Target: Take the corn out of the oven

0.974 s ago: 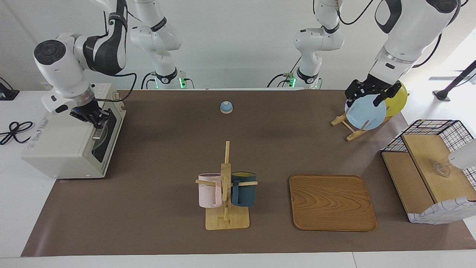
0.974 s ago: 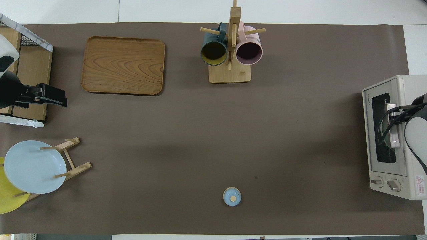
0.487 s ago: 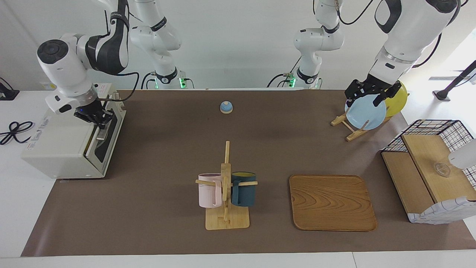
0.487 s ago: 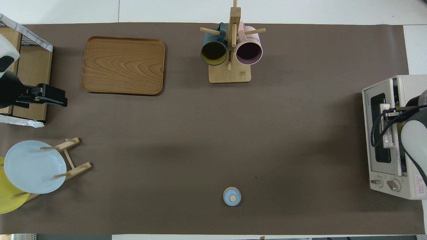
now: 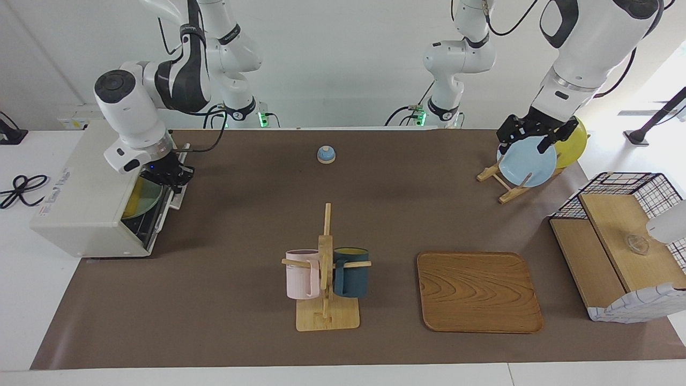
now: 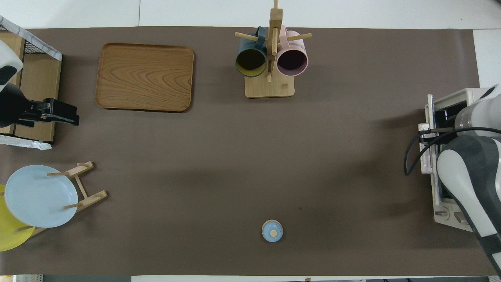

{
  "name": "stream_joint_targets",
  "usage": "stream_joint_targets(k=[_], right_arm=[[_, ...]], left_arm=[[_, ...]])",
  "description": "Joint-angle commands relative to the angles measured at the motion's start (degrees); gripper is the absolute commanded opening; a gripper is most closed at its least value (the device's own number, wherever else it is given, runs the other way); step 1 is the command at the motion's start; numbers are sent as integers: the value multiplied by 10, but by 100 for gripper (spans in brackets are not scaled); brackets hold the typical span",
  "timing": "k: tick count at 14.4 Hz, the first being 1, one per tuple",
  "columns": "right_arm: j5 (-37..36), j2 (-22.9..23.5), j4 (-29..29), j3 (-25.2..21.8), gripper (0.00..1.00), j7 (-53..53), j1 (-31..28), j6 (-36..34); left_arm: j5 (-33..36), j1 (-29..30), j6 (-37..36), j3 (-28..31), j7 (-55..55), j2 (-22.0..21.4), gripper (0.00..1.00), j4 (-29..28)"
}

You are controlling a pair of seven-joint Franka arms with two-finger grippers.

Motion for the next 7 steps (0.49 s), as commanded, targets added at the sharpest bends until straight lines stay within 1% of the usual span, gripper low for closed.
stream_joint_targets(k=[1,5,7], right_arm=[[-18,53,-32,-9,0,-6,-16,115],[-18,53,-45,-8,0,38,12,129],[-18,68,-51,-8,0,49,18,144]], left_arm=[[12,1,7,1,6,-11,100,-15],[12,1,8,1,2,-11,100,-15],[12,0,8,1,2,-11,100,-14]])
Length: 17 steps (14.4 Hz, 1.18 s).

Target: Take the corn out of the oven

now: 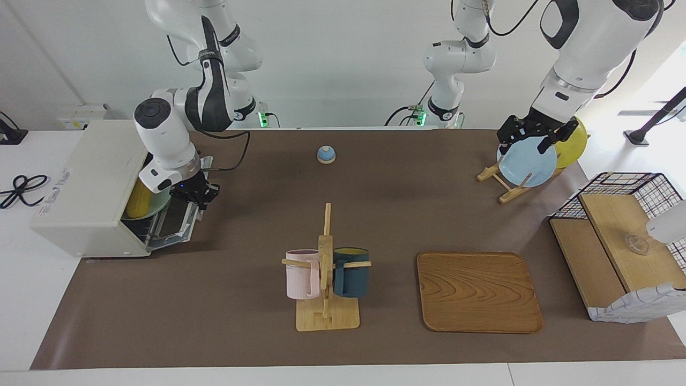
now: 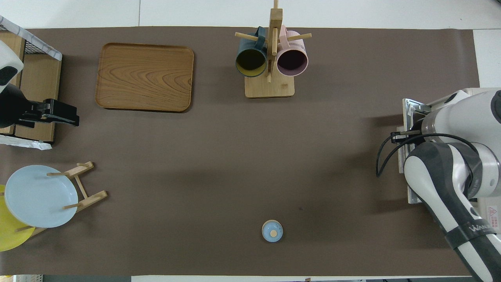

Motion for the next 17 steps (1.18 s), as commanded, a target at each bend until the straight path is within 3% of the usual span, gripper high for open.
stream_joint_targets(k=[1,13,17], right_arm=[[-26,27,-7,-17,0,3,-9,46],[11,67,-13,-17,0,4,-9,74],[42,71,-9,-13,0,40,28,76]], left_arm=[[12,0,7,0,2,-11,100,-13],[3,0,16,3,3,-11,100,-14],[3,-1,17,3,5,-11,100,-15]])
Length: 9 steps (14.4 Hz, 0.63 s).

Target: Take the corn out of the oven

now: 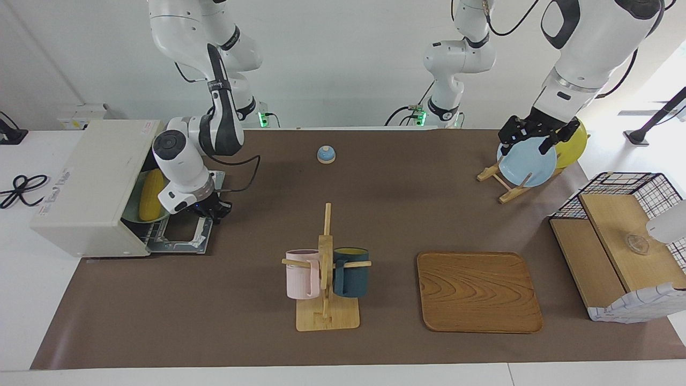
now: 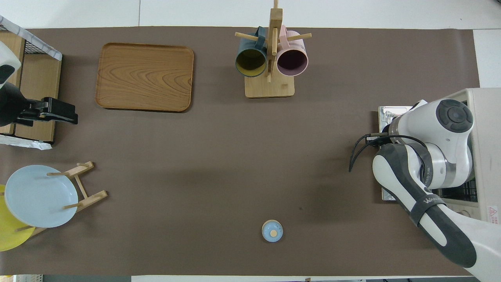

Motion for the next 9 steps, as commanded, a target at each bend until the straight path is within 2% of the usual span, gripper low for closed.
stream_joint_targets(k=[1,4,6,8,9], right_arm=[[13,0,4,-9,0,44,30,9],[13,-2,12,-10,0,86,62,6],[2,-8,30,-12,0,84,62,-18],[-14,-24,60,-14,0,86,61,-84],[-22,-40,70,-16,5,91,59,-127]], left_arm=[[3,-2,11,1,5,-11,100,-14],[3,-4,11,1,4,-11,100,-15],[3,-4,12,1,3,-11,100,-15],[3,-6,11,1,0,-11,100,-15],[3,-6,11,1,0,-12,100,-17]])
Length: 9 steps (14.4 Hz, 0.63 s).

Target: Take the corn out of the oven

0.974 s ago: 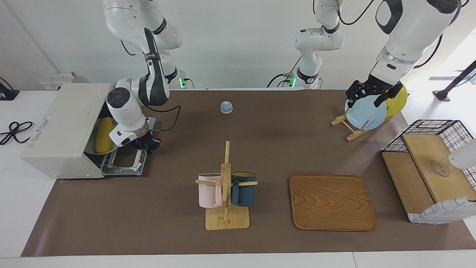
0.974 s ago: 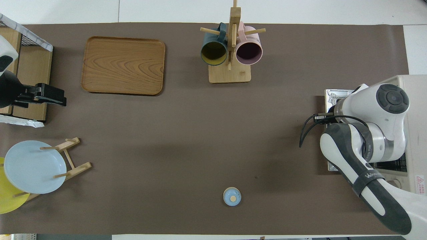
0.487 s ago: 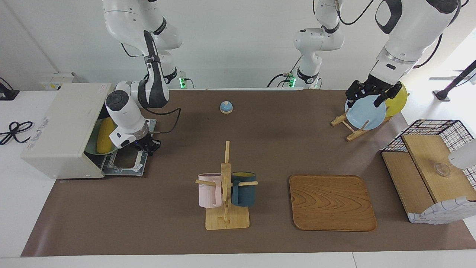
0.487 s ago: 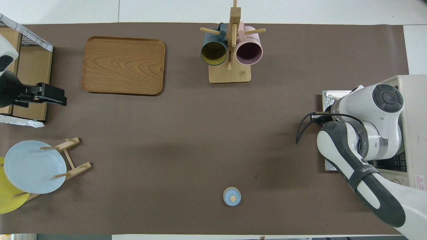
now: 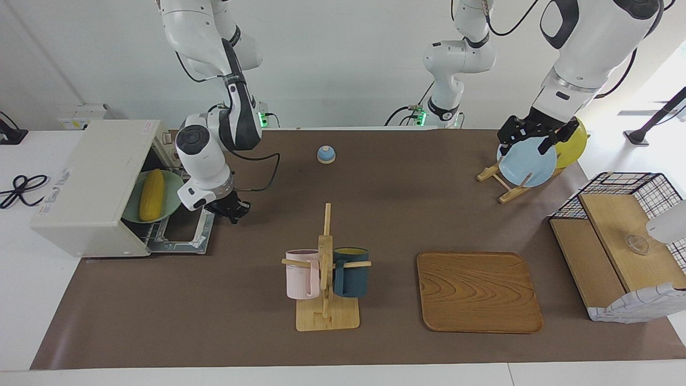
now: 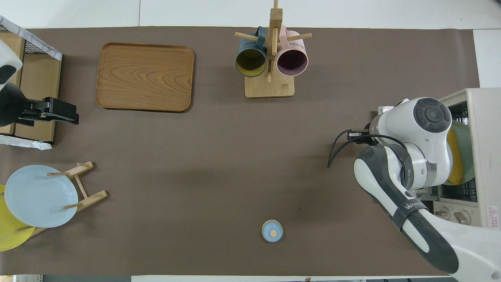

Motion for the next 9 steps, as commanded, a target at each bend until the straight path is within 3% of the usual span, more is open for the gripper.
stream_joint_targets(k=[1,3,4,9], right_arm=[[-25,-47,35,-8,18,11,-8,-101],[-30,-70,49,-9,30,13,-35,-159],[-30,-83,49,-8,41,13,-48,-179],[-41,-101,1,-7,50,-4,-89,-130]], left_arm=[[3,-5,12,3,0,-12,100,-18],[3,-5,12,3,1,-12,100,-18],[3,-5,11,3,0,-12,100,-18],[3,-7,11,2,0,-12,100,-19]])
